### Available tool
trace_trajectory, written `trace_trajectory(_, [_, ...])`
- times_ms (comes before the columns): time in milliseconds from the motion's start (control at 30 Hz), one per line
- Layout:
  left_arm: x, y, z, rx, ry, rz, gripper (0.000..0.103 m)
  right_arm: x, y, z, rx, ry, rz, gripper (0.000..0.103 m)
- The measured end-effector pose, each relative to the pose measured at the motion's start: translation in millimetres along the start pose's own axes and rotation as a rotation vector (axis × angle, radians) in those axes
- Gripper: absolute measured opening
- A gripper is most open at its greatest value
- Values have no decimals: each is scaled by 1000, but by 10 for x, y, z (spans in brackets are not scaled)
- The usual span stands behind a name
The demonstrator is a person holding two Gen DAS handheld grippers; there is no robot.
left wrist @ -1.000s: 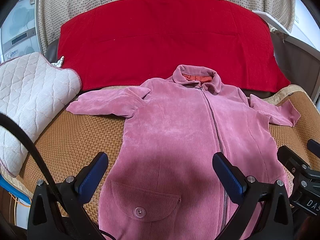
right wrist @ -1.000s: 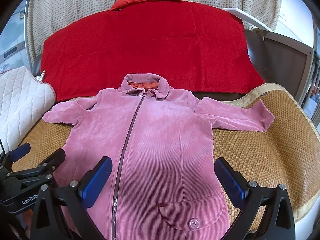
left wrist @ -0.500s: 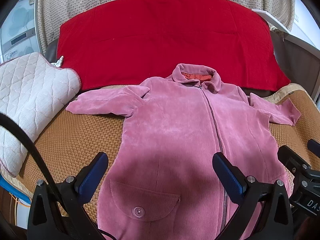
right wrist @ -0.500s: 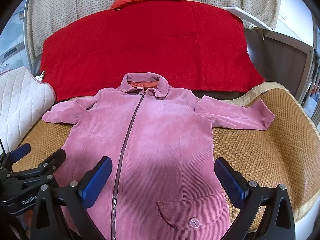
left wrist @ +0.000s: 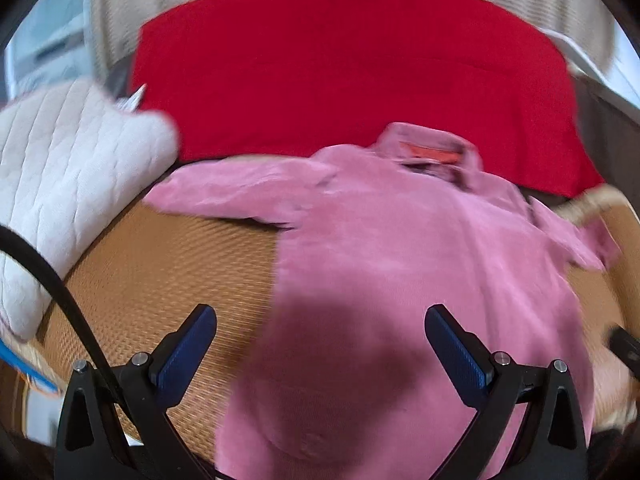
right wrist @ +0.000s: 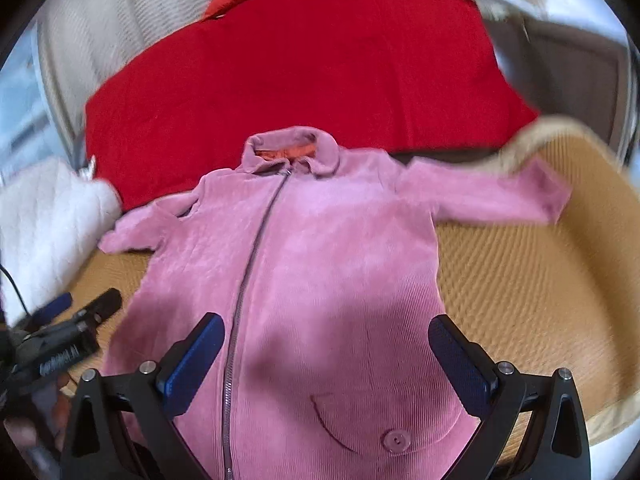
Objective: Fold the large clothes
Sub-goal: 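Grasp the jacket sleeve cuff with the right gripper and lift it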
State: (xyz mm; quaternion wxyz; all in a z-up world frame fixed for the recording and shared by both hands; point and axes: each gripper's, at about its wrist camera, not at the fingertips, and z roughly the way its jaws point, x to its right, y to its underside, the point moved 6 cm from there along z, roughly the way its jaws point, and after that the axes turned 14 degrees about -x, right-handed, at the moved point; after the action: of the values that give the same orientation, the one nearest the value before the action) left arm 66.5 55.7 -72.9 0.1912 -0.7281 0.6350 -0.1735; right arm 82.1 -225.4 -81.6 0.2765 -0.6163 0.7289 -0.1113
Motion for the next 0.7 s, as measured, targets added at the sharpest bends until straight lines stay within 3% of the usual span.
trace_trajectory(233, [-1304,-450,698,-79,-234,-349,103,1669,-260,112,36,-214,445,101])
trace_trajectory(400, [-1808,-543,1029,-87,-290,-507,103,2697,-731,188,80,-145,602,83])
trace_trajectory(500, [-1911,-462,1290,-138,-251,-530,103,3010,-1052,264,82,-68,598,83])
trace_trajectory(567, [-1941,-443,1345,-101,-148,-579,103,3146,-1287,347,70,19,567,83])
trace_trajectory(633, [-1973,-438,1343,-91,-146,-595,103,3264,-1526,450,47,123,528,82])
trace_trajectory(700, [-1961,-444,1349,-78,-161,-575,103,3391,-1654,552,38,168,530,75])
